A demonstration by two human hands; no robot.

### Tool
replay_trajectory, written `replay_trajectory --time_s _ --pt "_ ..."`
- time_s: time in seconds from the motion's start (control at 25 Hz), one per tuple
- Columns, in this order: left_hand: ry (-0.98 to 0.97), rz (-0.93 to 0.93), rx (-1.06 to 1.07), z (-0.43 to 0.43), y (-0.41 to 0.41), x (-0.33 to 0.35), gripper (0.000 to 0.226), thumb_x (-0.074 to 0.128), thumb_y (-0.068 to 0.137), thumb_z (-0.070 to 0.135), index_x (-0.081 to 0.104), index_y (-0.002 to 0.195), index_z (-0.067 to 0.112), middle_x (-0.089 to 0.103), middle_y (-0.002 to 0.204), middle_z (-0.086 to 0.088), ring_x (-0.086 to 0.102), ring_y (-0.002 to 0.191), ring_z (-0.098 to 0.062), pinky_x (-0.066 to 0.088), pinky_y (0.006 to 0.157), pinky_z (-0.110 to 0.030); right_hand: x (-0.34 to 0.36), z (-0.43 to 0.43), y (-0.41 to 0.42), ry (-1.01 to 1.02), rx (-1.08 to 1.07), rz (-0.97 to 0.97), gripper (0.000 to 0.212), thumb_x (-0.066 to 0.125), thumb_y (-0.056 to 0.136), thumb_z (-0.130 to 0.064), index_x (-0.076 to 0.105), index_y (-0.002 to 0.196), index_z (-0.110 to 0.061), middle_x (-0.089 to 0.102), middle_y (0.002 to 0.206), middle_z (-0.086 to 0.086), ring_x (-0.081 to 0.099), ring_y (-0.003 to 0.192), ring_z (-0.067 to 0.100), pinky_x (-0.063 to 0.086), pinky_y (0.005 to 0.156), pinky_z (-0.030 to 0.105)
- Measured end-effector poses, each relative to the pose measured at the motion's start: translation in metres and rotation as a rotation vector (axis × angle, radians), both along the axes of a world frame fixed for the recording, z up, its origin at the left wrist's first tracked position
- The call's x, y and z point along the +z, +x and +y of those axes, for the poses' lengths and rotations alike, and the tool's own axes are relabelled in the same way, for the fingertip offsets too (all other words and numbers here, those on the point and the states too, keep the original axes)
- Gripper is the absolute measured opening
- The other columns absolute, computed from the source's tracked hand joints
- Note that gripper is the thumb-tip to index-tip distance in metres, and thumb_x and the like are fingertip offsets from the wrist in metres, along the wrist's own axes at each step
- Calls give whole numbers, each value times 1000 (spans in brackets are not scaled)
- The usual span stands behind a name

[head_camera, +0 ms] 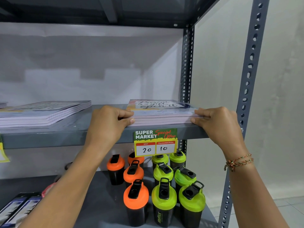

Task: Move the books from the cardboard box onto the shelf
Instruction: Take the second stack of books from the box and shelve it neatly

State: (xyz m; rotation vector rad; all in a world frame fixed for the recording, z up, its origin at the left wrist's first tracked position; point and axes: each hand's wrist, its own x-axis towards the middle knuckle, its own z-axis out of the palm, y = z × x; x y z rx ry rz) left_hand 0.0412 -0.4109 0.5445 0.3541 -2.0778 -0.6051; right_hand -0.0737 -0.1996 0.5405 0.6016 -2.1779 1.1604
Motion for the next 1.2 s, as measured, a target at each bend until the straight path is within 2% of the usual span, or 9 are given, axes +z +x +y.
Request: replay_trajectory --time_s 0.2,0.36,0.52,0.72,0.8,0.88,0.92,1.0,1.2 --pt "19 -2 -18 -2 -1 1 29 71 81 16 70 110 10 70 118 -1 56 100 0 35 86 -10 1 1 -1 -4 18 10 31 71 82 -19 69 111 -8 70 118 11 59 115 24 39 91 19" --pt "34 13 -29 -4 -2 1 26 71 81 21 73 105 10 73 111 0 55 80 5 32 60 14 3 1 -2 -9 30 36 22 64 88 -17 72 105 -4 73 109 15 64 108 27 42 86 21" --pt "54 33 -16 -3 -3 0 24 71 82 21 74 103 10 75 107 -1 57 78 1 37 57 10 2 0 0 -27 13 37 23 63 89 -16 71 107 -4 72 113 13 63 110 25 37 84 14" --pt "-27 1 5 0 1 2 25 69 83 22 73 105 11 73 113 -2 58 91 -3 37 67 7 4 -1 3 52 -6 57 26 63 89 -19 70 107 -3 70 117 18 62 112 33 45 92 26" --pt "-162 -70 30 5 -1 7 37 68 83 31 66 117 19 63 130 -1 54 118 -14 36 92 -9 6 -9 9 146 26 132 35 67 85 -26 68 114 -7 62 129 15 58 119 32 44 100 34" --pt "-325 -209 -18 10 -7 12 53 68 80 39 54 131 28 44 147 5 28 142 -20 24 114 -28 8 -19 12 261 118 176 44 71 80 -32 65 119 -12 60 133 9 53 126 26 39 106 34" --pt "-366 -260 -72 11 -11 14 56 69 79 39 52 132 28 42 148 5 25 144 -18 22 116 -31 9 -23 11 295 158 175 44 72 79 -34 66 118 -14 64 128 8 55 123 26 39 105 33" --pt "-344 -277 -144 10 -19 15 51 71 78 37 58 126 25 54 139 3 40 135 -13 29 111 -24 8 -27 10 318 169 164 41 72 78 -36 69 114 -17 71 116 7 61 112 25 43 100 31" --pt "-255 -233 -169 6 -25 9 45 71 79 36 63 122 24 62 130 3 52 125 -10 34 104 -19 12 -25 3 315 181 136 39 71 79 -36 69 113 -17 70 119 2 62 112 21 42 97 25"
